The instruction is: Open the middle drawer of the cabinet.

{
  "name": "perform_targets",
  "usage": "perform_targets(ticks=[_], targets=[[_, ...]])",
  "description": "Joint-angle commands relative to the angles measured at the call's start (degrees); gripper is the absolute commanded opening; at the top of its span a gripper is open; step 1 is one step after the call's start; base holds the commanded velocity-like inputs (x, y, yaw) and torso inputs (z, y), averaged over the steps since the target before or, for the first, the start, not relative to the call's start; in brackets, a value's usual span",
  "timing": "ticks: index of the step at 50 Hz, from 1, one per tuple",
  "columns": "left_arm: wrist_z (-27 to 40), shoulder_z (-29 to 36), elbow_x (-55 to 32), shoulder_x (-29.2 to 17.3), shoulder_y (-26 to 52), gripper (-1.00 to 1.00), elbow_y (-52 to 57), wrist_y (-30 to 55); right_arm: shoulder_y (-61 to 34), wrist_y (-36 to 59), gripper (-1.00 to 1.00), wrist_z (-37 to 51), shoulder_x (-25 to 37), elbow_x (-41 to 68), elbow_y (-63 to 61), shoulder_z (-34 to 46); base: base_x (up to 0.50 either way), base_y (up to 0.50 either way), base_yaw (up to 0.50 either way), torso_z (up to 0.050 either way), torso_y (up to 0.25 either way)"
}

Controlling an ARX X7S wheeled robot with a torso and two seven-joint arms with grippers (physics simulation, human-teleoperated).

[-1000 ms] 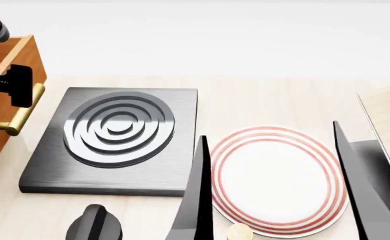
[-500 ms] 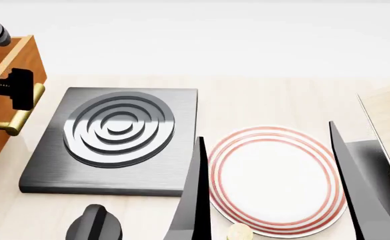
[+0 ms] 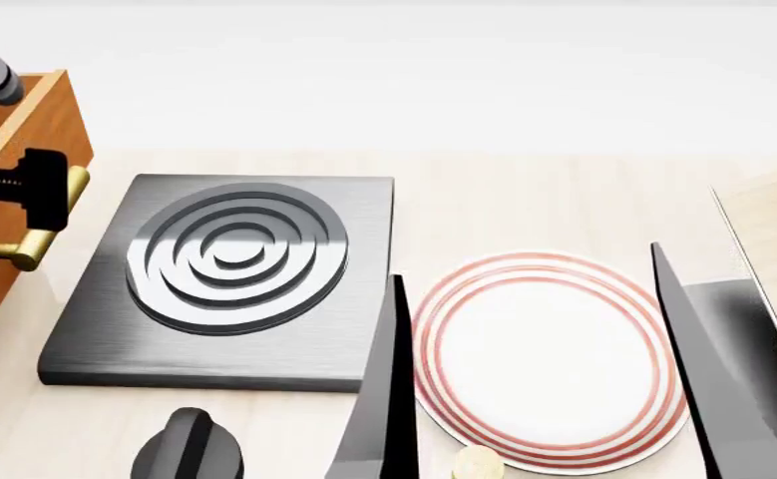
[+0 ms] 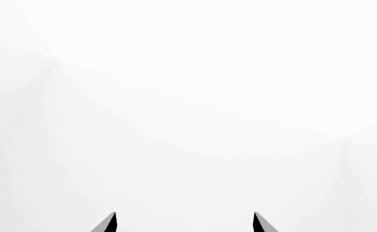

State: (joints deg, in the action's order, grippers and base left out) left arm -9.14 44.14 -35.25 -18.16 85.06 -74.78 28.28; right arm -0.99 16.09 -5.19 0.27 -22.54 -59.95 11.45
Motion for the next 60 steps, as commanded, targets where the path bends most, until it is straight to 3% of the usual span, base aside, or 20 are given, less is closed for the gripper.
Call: perform_targets(ticks=[1,29,46,60], targets=[[-0.7,-6.4,6.4,0.5,-0.9,1.00,-0.1,0.6,0.1,0.0,1.00,0.0,0.0,-0.1,0.0,0.1,0.00,0.00,0.00,0.000,0.000],[-2.8,-21.9,22.2,1.9,-2.8,1.00,-0.2,1.5,0.4,-0.4,1.00,-0.4,0.0,-0.2,0.0,0.2,0.00,0.00,0.00,0.000,0.000],[-3.6,-27.6,28.1,2.5,-3.4,1.00,-0.2,1.8,0.1,0.0,1.00,-0.5,0.1,-0.1,0.0,0.3,0.00,0.00,0.00,0.000,0.000],[-7.1,-28.8,28.4,3.8,-2.8,1.00,1.9,4.3,0.3,-0.3,1.00,-0.6,0.0,0.0,0.0,0.2,0.00,0.00,0.00,0.000,0.000]])
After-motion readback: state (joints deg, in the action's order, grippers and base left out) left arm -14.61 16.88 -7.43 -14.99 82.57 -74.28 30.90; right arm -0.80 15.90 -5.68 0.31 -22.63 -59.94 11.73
